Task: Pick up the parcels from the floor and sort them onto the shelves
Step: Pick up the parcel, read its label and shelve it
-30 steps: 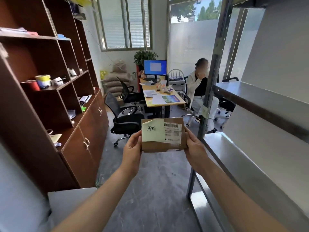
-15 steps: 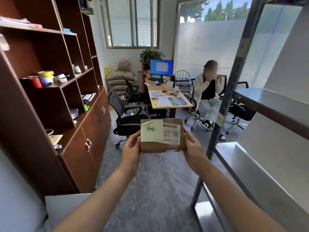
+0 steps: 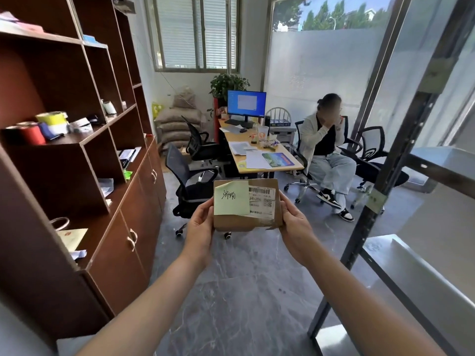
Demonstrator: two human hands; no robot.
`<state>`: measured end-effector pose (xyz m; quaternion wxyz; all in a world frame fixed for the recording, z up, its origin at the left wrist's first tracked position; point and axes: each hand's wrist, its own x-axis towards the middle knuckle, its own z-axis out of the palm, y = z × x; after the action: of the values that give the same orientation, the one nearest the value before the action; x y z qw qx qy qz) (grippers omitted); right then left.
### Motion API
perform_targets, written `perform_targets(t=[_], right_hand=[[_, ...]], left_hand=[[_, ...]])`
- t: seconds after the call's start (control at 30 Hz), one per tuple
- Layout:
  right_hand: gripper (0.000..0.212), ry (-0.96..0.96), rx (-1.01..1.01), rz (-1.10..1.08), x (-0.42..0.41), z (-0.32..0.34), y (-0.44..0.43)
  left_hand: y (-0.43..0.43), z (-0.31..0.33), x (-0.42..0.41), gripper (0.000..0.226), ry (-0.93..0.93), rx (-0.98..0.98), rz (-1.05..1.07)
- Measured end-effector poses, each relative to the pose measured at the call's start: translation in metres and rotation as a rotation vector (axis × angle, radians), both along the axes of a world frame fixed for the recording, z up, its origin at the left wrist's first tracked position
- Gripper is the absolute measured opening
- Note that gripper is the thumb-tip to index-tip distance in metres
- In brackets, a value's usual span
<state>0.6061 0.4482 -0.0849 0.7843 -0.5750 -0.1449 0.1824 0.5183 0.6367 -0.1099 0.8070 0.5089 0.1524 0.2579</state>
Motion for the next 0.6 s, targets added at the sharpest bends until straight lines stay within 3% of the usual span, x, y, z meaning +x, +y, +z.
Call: perform_targets(t=[0.6], right_hand=[[0.039,0.049,-0.019,-0.031,0.119,-0.02,0.083]], left_hand=[[0.087,-0.019,0.127,0.023,0.065,0.035,-0.001]])
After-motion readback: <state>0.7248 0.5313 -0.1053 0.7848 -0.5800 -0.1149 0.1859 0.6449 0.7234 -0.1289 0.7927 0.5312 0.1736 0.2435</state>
